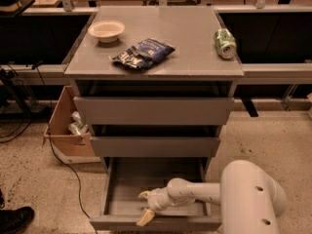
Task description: Close bottom drawer
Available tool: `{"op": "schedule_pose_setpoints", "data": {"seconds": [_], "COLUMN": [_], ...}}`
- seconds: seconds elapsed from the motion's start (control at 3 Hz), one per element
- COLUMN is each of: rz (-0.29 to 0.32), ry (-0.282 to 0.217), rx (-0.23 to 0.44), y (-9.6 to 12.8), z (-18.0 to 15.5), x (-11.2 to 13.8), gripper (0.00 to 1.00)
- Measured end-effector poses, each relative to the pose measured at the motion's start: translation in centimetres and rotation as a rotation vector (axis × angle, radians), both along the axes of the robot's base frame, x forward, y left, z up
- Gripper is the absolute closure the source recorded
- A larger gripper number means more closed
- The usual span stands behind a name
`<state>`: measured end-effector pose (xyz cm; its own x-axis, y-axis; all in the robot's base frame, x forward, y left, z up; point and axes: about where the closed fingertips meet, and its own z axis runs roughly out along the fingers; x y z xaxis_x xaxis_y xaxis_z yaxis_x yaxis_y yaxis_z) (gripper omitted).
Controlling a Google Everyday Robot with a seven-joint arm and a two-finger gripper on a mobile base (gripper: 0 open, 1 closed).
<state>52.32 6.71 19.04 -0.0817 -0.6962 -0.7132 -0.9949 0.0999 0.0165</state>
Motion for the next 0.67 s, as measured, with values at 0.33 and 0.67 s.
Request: {"op": "schedule_pose_setpoints", "data": {"seconds": [0.33,0.67], "rz": [0.004,0.004], "ry": [-0.028,-0.028], "rx": [-0.008,-0.008], "y": [0.33,0.29], "z": [0.68,0.93], "x": [0.51,0.36], "gripper": [0.64,0.87]}}
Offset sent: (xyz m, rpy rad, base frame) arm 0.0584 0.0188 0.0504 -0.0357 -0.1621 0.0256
